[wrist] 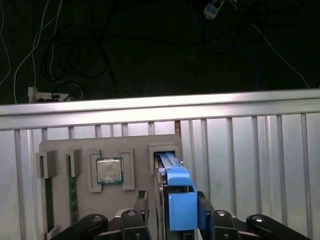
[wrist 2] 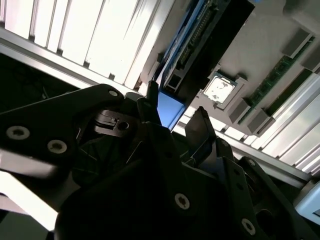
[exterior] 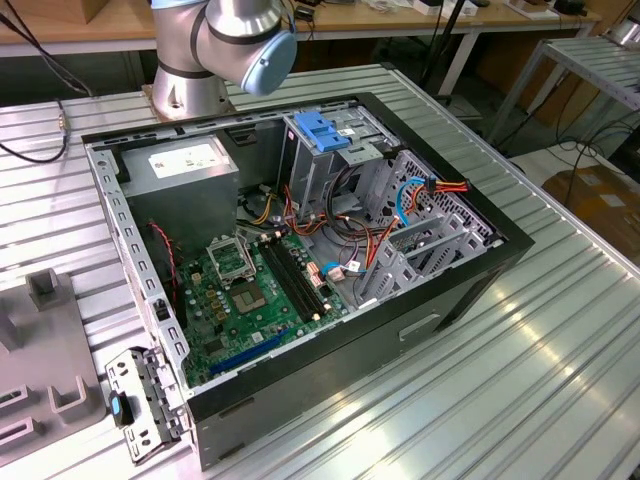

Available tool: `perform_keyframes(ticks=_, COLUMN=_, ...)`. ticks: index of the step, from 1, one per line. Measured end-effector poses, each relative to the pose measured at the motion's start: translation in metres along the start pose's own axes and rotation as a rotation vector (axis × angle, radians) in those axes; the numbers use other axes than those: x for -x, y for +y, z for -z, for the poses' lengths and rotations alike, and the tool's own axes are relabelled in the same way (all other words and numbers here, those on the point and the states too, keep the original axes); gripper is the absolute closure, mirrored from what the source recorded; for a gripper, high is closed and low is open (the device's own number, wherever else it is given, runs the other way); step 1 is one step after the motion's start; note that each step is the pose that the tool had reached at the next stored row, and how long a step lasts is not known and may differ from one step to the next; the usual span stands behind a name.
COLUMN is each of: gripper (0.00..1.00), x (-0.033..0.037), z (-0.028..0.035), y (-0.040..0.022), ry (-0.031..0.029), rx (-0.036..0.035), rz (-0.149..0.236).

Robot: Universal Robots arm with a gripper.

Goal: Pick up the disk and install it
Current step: 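Pick up the disk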

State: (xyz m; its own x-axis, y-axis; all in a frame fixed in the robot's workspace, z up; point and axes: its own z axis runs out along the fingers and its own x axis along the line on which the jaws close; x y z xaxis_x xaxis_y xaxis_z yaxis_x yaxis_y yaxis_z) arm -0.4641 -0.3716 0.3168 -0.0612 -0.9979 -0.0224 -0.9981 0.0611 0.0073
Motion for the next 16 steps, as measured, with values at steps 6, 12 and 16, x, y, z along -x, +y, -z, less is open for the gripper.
perform_keyframes(ticks=6, gripper=0.5, x=-0.0005, z=-0.0083, y=0.0033, ry=-0.0002, rx=-0.003, rz=0.0)
perform_keyframes(ticks=12, gripper=0.5, x=-0.0006, z=-0.0154, y=0.0046, ry=-0.0004, rx=-0.0057, rz=0.0)
perform_keyframes(ticks=16, gripper=0.5, x=0.0016, z=-0.0173, y=0.0048, ry=-0.0003, rx=-0.0056, rz=0.0)
